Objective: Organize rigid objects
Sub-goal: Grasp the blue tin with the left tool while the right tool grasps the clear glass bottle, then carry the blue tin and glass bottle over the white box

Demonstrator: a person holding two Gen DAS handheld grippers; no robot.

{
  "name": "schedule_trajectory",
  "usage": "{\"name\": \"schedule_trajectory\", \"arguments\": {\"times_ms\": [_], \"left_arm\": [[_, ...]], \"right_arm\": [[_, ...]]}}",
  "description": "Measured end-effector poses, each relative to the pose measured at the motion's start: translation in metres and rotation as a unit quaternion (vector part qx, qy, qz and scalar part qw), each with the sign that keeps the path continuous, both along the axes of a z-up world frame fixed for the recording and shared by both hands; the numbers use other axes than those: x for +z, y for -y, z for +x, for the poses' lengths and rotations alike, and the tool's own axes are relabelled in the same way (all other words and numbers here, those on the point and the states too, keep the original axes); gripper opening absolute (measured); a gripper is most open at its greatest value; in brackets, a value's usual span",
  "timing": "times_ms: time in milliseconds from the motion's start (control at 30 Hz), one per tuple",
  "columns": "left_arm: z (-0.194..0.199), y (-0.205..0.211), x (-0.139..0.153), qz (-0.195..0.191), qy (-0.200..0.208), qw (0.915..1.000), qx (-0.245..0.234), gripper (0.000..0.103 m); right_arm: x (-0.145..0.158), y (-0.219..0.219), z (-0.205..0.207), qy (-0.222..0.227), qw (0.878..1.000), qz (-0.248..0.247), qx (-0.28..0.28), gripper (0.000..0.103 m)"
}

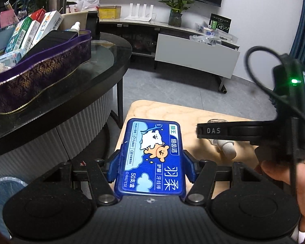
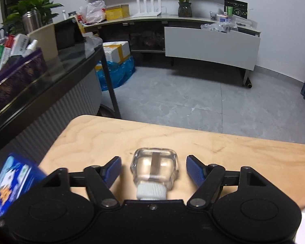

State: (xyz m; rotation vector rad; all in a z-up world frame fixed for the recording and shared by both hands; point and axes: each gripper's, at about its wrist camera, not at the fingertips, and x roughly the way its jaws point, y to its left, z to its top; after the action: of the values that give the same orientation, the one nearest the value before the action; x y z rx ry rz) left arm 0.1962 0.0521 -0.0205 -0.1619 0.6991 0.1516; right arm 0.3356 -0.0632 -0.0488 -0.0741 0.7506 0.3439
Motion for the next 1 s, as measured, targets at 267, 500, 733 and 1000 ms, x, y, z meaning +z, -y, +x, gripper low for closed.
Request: {"name": "schedule_trajectory", "arguments": {"times_ms": [267, 500, 733, 1000], "left_arm": [[-0.012, 0.01, 0.01, 0.006, 0.009, 0.9999, -0.01, 0.063], [-0.049, 0.031, 0.033, 0.001, 0.021, 0.9996, -0.02, 0.062], [-0.087, 0.07, 0.056, -0.002, 0.032, 0.9981, -0.053, 0.062], [-0.119, 0.121, 0.065, -0.013, 0.039, 0.9935, -0.106, 0.062]], "right_arm": [[0.019, 0.017, -0.03, 0.008, 1.0, -0.001, 0.003, 0.06], [0.066, 0.064, -0.105, 0.042, 0.998, 0.028, -0.022, 0.06], [0.098, 0.117, -0.183, 0.058, 0.996, 0.041, -0.049, 0.06], [0.111, 0.171, -0.253, 0.074, 0.993, 0.021, -0.094, 0.06]]}}
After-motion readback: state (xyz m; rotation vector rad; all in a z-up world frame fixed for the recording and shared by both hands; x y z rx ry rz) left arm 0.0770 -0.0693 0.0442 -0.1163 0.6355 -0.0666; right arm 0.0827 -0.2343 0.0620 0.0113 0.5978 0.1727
